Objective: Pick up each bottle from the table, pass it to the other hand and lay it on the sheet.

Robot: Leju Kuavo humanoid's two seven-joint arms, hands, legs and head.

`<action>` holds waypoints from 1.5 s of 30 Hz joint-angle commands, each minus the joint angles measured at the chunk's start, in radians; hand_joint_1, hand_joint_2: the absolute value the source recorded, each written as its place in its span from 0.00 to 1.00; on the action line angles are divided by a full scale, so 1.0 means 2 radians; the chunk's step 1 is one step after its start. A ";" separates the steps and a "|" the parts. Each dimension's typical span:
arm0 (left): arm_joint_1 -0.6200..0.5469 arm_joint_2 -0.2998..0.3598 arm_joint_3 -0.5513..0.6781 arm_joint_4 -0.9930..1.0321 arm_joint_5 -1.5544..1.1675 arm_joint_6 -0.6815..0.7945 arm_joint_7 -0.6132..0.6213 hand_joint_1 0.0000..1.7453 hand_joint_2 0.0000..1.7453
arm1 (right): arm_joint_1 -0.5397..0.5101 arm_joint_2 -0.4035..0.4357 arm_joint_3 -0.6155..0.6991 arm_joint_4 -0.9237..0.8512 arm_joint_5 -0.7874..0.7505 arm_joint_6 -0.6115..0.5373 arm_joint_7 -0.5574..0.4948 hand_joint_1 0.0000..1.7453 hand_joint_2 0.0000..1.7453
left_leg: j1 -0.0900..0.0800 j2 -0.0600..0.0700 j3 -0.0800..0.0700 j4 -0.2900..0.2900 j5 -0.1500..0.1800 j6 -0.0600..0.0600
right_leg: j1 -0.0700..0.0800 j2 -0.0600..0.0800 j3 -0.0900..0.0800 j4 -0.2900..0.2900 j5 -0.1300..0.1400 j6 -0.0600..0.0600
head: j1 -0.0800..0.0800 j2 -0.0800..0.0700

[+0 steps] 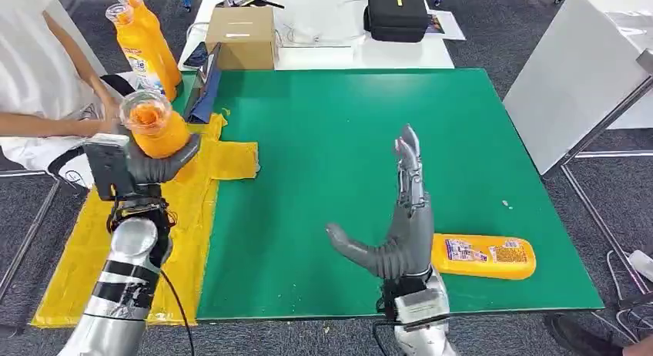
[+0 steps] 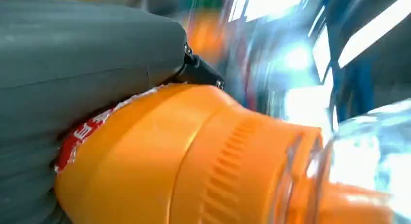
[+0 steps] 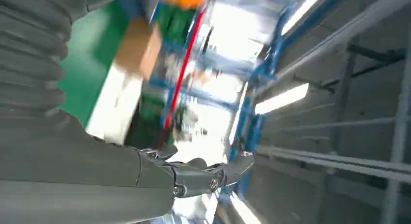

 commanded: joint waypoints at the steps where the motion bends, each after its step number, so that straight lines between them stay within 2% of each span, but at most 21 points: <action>1: -0.026 0.014 -0.012 0.161 -0.527 0.042 0.126 1.00 1.00 | -0.006 -0.031 -0.054 -0.015 0.039 -0.015 0.040 0.00 1.00 | 0.000 -0.001 0.003 -0.001 0.000 0.000 | 0.000 -0.001 0.003 -0.001 -0.001 -0.001 | 0.000 0.000; 2: -0.021 0.046 -0.052 0.190 -0.569 0.043 0.177 1.00 1.00 | -0.023 -0.042 -0.058 0.007 0.037 -0.005 0.053 0.00 1.00 | 0.000 -0.001 0.002 -0.001 0.000 0.000 | 0.000 -0.001 0.003 -0.001 -0.001 -0.001 | 0.000 0.000; 4: -0.036 0.085 -0.154 0.244 -0.569 0.043 0.272 1.00 1.00 | -0.036 -0.045 -0.067 0.031 0.039 -0.001 0.055 0.00 1.00 | 0.000 0.000 0.006 -0.003 0.000 0.001 | 0.000 0.001 0.006 -0.003 0.000 -0.001 | 0.000 0.000; 5: -0.055 0.095 -0.235 0.291 -0.569 0.043 0.335 1.00 1.00 | -0.039 -0.045 -0.073 0.041 0.051 -0.003 0.055 0.00 1.00 | 0.000 0.001 0.004 -0.002 0.000 0.000 | 0.000 0.001 0.004 -0.002 0.000 -0.001 | 0.000 0.000; 6: -0.066 0.091 -0.264 0.321 -0.569 0.043 0.352 1.00 1.00 | -0.039 -0.048 -0.074 0.045 0.058 0.000 0.059 0.00 1.00 | 0.000 0.000 0.002 -0.001 0.000 0.000 | 0.000 0.000 0.003 -0.001 0.000 -0.001 | 0.000 0.000; 10: -0.068 0.090 -0.262 0.330 -0.569 0.043 0.346 1.00 1.00 | -0.039 -0.050 -0.074 0.047 0.060 0.003 0.062 0.00 1.00 | 0.000 0.003 0.003 -0.001 0.000 0.000 | 0.000 0.001 0.002 -0.002 0.001 -0.003 | 0.000 0.000; 13: -0.079 0.081 -0.269 0.345 -0.569 0.043 0.352 1.00 1.00 | -0.037 -0.049 -0.074 0.046 0.060 0.002 0.062 0.00 1.00 | 0.000 0.002 0.003 -0.001 0.000 0.000 | 0.001 0.001 0.003 -0.001 0.001 -0.002 | 0.000 0.000; 14: -0.091 0.058 -0.258 0.395 -0.569 0.043 0.342 1.00 1.00 | -0.039 -0.053 -0.071 0.052 0.072 0.008 0.072 0.00 1.00 | 0.000 0.003 0.002 0.000 0.000 0.000 | 0.000 0.002 0.002 -0.001 0.001 -0.002 | 0.000 0.000; 18: -0.111 0.025 -0.219 0.468 -0.561 0.043 0.310 1.00 1.00 | -0.051 -0.053 -0.064 0.074 0.078 0.018 0.063 0.00 1.00 | 0.000 0.003 0.003 -0.001 0.000 0.000 | 0.000 0.001 0.003 -0.001 0.001 -0.002 | 0.000 0.000; 23: -0.110 0.012 -0.181 0.492 -0.538 0.043 0.287 1.00 1.00 | -0.058 -0.049 -0.053 0.087 0.088 0.025 0.065 0.00 1.00 | 0.000 0.003 0.003 -0.001 0.000 0.000 | 0.001 0.002 0.002 -0.001 0.001 -0.002 | 0.000 0.000; 27: -0.108 -0.005 -0.113 0.506 -0.471 0.043 0.230 1.00 1.00 | -0.063 -0.044 -0.044 0.104 0.103 0.032 0.074 0.00 1.00 | 0.000 0.004 0.003 -0.001 -0.001 0.000 | 0.001 0.003 0.002 -0.001 0.001 -0.002 | 0.000 0.000; 28: -0.108 -0.006 -0.108 0.507 -0.467 0.043 0.226 0.09 1.00 | -0.064 -0.044 -0.043 0.105 0.106 0.033 0.076 0.00 1.00 | 0.000 0.003 0.002 0.000 0.000 0.000 | 0.000 0.002 0.002 -0.001 0.001 -0.002 | 0.000 0.000; 29: -0.108 -0.011 -0.089 0.506 -0.451 0.042 0.219 0.00 1.00 | -0.067 -0.044 -0.038 0.114 0.119 0.037 0.083 0.00 1.00 | 0.000 0.003 0.003 -0.001 0.000 0.000 | 0.001 0.002 0.002 -0.001 0.001 -0.002 | 0.000 0.000; 39: -0.113 -0.015 -0.071 0.508 -0.436 0.032 0.209 0.00 1.00 | -0.069 -0.041 -0.035 0.121 0.128 0.037 0.085 0.00 1.00 | 0.000 0.003 0.003 -0.001 0.000 0.000 | 0.000 0.002 0.003 -0.001 0.001 -0.002 | 0.000 0.000; 45: -0.113 -0.025 -0.016 0.500 -0.390 0.020 0.179 0.00 1.00 | -0.077 -0.044 -0.027 0.139 0.173 0.044 0.104 0.00 1.00 | 0.000 0.003 0.003 0.000 0.000 0.000 | 0.000 0.002 0.002 -0.001 0.001 -0.002 | 0.000 0.000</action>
